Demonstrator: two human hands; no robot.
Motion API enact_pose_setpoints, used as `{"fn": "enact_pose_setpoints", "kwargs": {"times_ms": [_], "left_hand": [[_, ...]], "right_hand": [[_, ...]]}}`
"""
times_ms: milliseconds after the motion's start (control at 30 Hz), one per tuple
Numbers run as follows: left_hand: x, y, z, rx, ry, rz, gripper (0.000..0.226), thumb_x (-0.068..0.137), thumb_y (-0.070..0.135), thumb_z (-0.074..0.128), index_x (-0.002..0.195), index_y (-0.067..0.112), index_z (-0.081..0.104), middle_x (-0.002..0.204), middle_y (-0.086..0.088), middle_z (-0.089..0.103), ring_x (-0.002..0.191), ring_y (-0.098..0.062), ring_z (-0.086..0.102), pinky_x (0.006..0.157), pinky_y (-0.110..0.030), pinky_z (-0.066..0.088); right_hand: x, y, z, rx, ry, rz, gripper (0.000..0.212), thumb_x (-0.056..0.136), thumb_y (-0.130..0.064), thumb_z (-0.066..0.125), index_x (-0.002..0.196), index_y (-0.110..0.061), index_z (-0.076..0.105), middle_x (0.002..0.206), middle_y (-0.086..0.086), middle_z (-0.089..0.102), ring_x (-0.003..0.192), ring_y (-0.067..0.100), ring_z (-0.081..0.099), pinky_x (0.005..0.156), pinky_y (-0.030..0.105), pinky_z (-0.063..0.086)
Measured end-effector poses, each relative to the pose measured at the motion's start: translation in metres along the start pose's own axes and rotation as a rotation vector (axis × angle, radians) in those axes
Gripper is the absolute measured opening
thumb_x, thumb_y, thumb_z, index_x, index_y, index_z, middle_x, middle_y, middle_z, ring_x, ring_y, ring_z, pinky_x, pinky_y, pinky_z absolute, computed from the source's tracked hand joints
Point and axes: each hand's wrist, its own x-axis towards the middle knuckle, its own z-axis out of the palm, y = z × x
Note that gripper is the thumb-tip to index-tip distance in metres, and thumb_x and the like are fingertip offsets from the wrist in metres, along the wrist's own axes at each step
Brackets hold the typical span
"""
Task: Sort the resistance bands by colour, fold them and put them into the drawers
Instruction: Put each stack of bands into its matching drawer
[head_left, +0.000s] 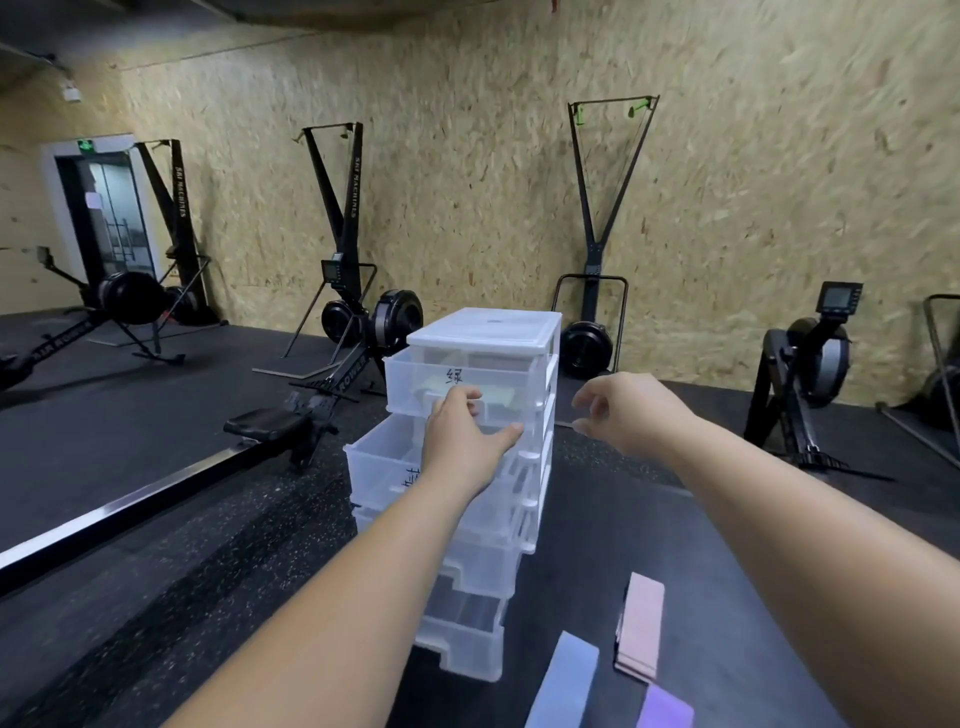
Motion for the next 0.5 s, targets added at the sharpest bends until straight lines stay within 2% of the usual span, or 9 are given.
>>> {"fn": "enact_pose_setpoints", "kwargs": {"times_ms": [167, 300, 500], "left_hand": [[-0.048, 0.012, 0.029, -0.038, -0.033, 0.086, 0.055, 0.084, 0.039, 0.087, 0.13, 0.026, 0.059, 0.118, 0.007, 0.058, 0.104, -0.012, 0.059, 0.089, -0.026, 0.046], [-0.077, 0.007, 0.059, -0.079, -0.125, 0.093, 0.05, 0.083, 0.037, 0.088, 0.125, 0.027, 0.062, 0.113, 0.007, 0.061, 0.1, -0.01, 0.061, 0.091, -0.026, 0.051], [-0.106, -0.021, 0.109, -0.021, -0.313, 0.033, 0.054, 0.084, 0.038, 0.087, 0.13, 0.027, 0.06, 0.115, 0.007, 0.06, 0.096, -0.009, 0.059, 0.087, -0.025, 0.049]], "right_hand": [[-0.049, 0.029, 0.014, -0.017, -0.059, 0.08, 0.037, 0.089, -0.046, 0.079, 0.123, -0.031, 0.072, 0.106, -0.01, 0.07, 0.099, 0.02, 0.066, 0.086, 0.034, 0.057], [-0.077, 0.051, 0.029, -0.053, -0.113, 0.126, 0.038, 0.09, -0.046, 0.077, 0.126, -0.033, 0.07, 0.113, -0.009, 0.071, 0.096, 0.018, 0.063, 0.077, 0.029, 0.05], [-0.107, 0.086, 0.064, -0.091, -0.179, 0.178, 0.041, 0.091, -0.048, 0.074, 0.13, -0.036, 0.068, 0.116, -0.008, 0.071, 0.103, 0.019, 0.066, 0.086, 0.033, 0.056]]}}
